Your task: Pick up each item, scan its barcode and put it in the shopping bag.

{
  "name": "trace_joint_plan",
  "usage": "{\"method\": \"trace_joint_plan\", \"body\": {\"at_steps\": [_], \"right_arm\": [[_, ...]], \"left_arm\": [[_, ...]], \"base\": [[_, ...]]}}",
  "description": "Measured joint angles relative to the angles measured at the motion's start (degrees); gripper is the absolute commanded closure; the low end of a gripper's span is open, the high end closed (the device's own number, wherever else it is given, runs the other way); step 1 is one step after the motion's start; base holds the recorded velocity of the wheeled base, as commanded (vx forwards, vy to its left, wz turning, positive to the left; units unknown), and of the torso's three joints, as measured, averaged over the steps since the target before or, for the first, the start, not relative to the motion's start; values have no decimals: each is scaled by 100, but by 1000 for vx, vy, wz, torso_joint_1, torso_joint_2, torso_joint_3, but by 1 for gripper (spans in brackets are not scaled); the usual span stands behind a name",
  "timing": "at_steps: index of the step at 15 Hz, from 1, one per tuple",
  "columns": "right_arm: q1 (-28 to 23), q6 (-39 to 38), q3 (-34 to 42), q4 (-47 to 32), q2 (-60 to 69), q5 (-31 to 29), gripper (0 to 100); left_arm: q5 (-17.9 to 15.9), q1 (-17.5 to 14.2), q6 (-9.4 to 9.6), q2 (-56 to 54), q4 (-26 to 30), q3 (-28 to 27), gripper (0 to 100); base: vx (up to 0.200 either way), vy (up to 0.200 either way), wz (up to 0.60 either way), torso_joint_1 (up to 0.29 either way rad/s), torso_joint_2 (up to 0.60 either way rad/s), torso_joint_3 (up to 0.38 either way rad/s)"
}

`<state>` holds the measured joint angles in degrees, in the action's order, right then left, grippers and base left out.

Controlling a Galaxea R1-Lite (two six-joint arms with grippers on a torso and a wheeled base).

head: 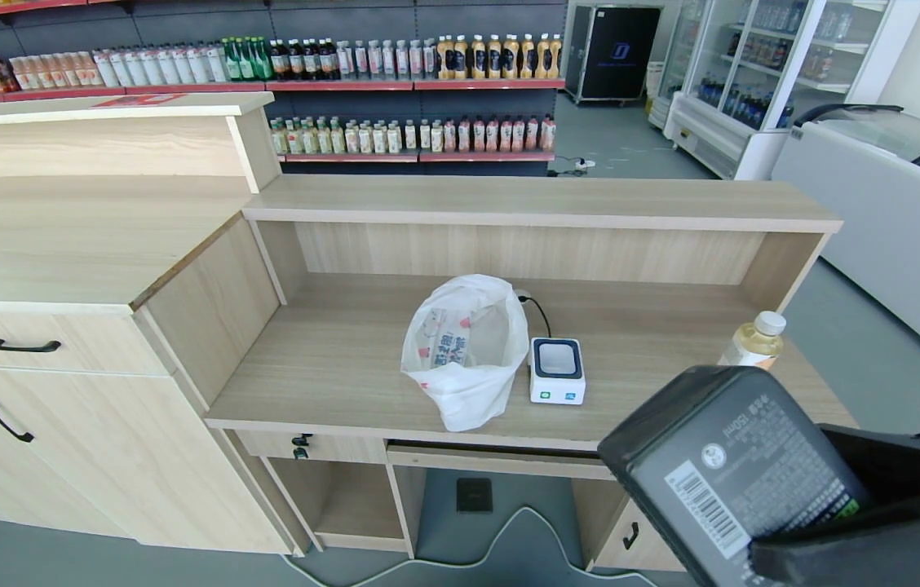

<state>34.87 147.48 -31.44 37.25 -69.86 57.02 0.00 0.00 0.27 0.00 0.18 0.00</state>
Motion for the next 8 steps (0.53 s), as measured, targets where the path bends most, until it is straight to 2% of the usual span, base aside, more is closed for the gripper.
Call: {"method": "trace_joint_plan", "body": {"at_steps": [8], "right_arm": [[9, -34, -34, 57, -22, -11, 100]], "left_arm": [[0, 0, -2, 0, -2, 0, 0]], "base": [[0, 0, 0, 0, 0, 0]]}}
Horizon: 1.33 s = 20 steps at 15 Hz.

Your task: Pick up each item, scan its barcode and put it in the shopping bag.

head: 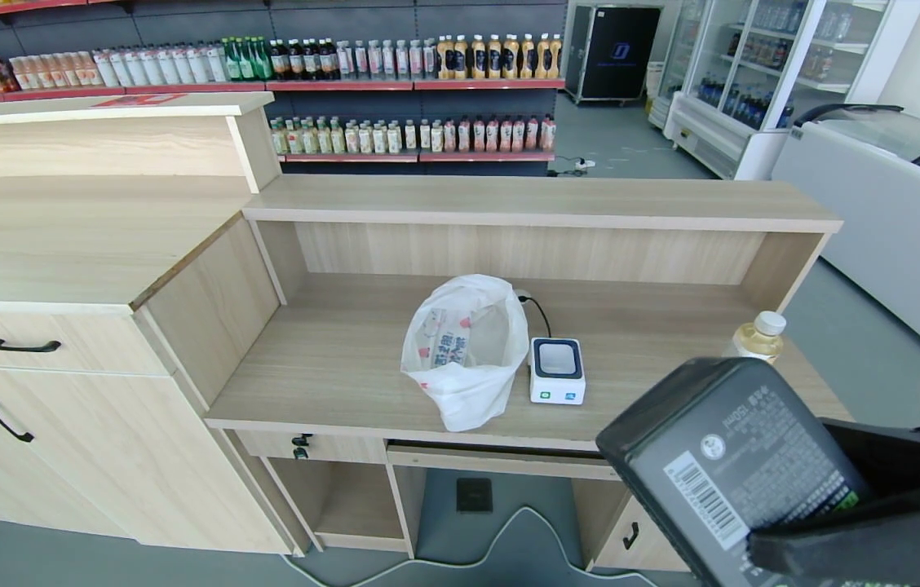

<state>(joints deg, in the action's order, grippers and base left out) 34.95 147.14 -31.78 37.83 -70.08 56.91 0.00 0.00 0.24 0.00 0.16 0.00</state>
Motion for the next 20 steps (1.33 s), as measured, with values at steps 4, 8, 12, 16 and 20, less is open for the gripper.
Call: {"method": "trace_joint_plan", "body": {"at_steps": [4, 8, 12, 16, 20], "right_arm": [[-756, -1954, -189, -35, 18, -769, 100], [-2845, -7102, 12, -77, 73, -2938, 100], [-4164, -9415, 163, -9, -69, -3576, 100], [-4261, -10297, 133, -9, -257, -3416, 100], [-3928, -11865, -1102, -655, -833, -4413, 100]], "left_arm": [[0, 0, 2, 0, 2, 0, 0], [0, 0, 2, 0, 0, 0, 0], [0, 0, 0, 0, 2, 0, 0], [0, 5, 2, 0, 2, 0, 0], [0, 0, 0, 0, 0, 0, 0]], "base": [[0, 0, 0, 0, 0, 0], [0, 0, 0, 0, 0, 0], [0, 0, 0, 0, 0, 0], [0, 0, 600, 1, -5, 2], [0, 0, 300, 2, 2, 1]]}}
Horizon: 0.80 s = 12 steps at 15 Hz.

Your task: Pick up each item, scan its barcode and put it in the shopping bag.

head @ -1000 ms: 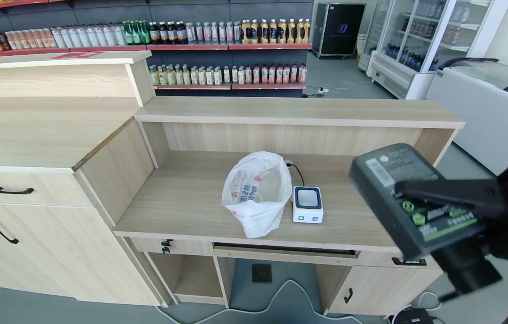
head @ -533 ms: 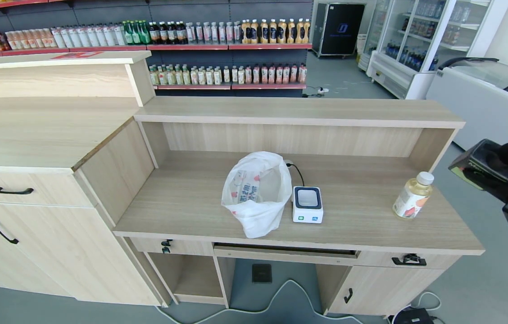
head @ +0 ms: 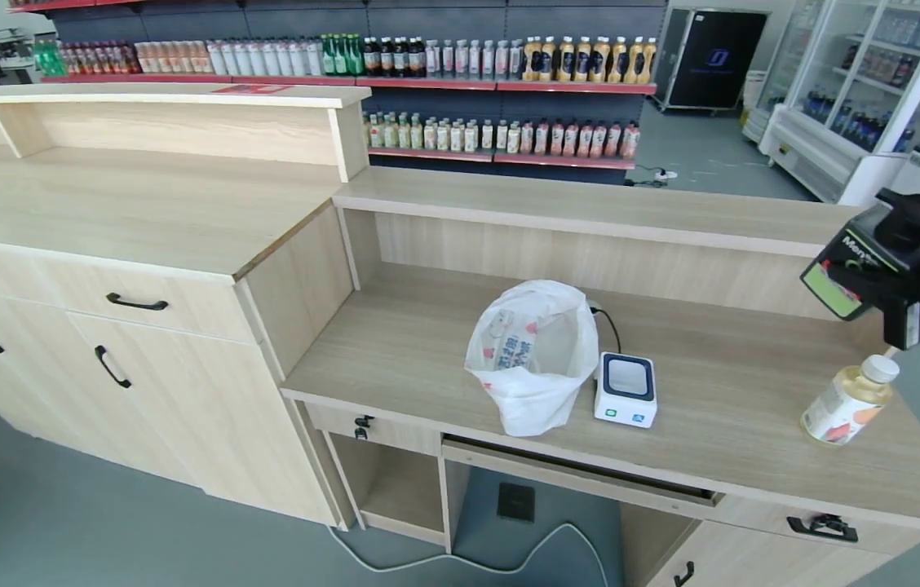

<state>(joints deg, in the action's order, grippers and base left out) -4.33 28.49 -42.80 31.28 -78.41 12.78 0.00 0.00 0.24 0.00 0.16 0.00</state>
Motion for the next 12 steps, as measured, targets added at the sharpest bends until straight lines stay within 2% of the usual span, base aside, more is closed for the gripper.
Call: {"method": "trace_joint_plan", "body": {"at_steps": [2, 4, 5, 7, 9, 12], "right_arm": [[212, -1429, -1014, -822, -645, -66, 100], [260, -3034, -1919, -1538, -1445, 132, 100], [251, -3437, -2177, -1703, -1818, 211, 100], [174, -3738, -2352, -1957, -2487, 685, 100], [6, -3702, -2263, -2048, -2904, 1125, 100], [-115, -3034, -2183, -1985, -3400, 1365, 100]], "left_arm": [[0, 0, 2, 0, 2, -2, 0], [0, -5, 0, 0, 0, -2, 0], [0, 0, 0, 0, 2, -2, 0], [0, 0, 2, 0, 2, 0, 0], [0, 0, 0, 0, 2, 0, 0], [0, 0, 0, 0, 2, 0, 0]], "base": [[0, 0, 0, 0, 0, 0], [0, 0, 0, 0, 0, 0], [0, 0, 0, 0, 0, 0], [0, 0, 0, 0, 0, 0], [0, 0, 0, 0, 0, 0], [0, 0, 0, 0, 0, 0]]}}
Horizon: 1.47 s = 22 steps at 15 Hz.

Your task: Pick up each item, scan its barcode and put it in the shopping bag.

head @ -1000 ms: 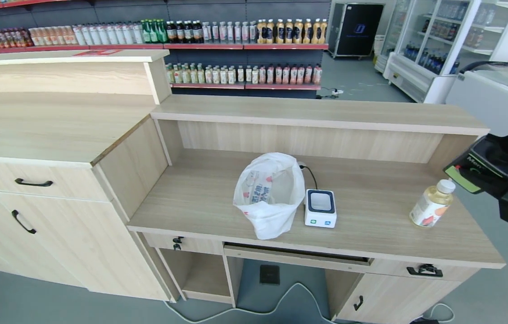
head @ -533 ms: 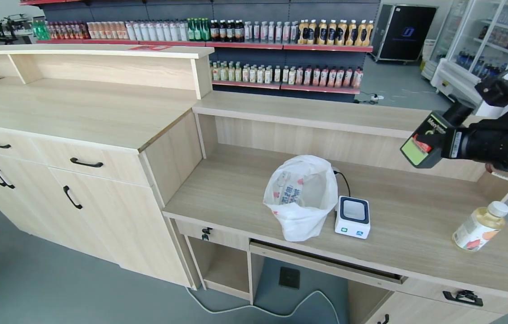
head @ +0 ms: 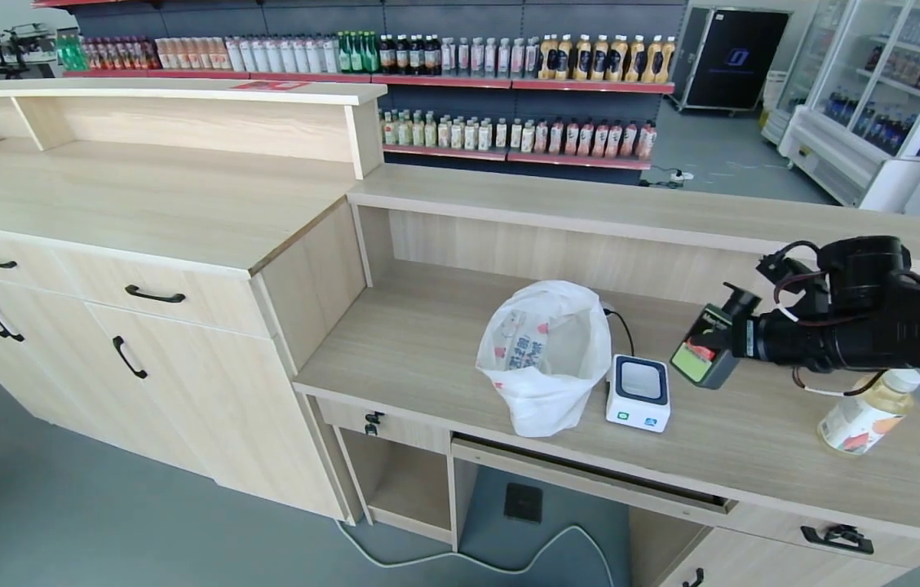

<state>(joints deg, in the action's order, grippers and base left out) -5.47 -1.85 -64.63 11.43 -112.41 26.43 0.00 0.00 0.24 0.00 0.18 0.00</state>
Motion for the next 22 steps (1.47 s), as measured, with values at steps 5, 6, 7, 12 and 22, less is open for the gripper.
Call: {"method": "trace_joint_plan", "body": {"at_steps": [5, 6, 7, 12, 22], "right_arm": [[-50, 399, 140, 1290, -661, 55, 100], [-50, 443, 118, 1341, -783, 212, 100], [-54, 575, 74, 1345, -895, 356, 100], [-41, 729, -151, 1371, -1234, 591, 100], [-37, 1135, -538, 1396, -1730, 718, 100]], "left_arm": [[0, 0, 0, 0, 0, 0, 0], [0, 0, 2, 0, 0, 0, 0], [0, 0, 0, 0, 0, 0, 0], [0, 0, 0, 0, -2, 0, 0], [0, 0, 2, 0, 0, 0, 0]], "base": [[0, 0, 0, 0, 0, 0], [0, 0, 0, 0, 0, 0], [0, 0, 0, 0, 0, 0], [0, 0, 0, 0, 0, 0], [0, 0, 0, 0, 0, 0]]}}
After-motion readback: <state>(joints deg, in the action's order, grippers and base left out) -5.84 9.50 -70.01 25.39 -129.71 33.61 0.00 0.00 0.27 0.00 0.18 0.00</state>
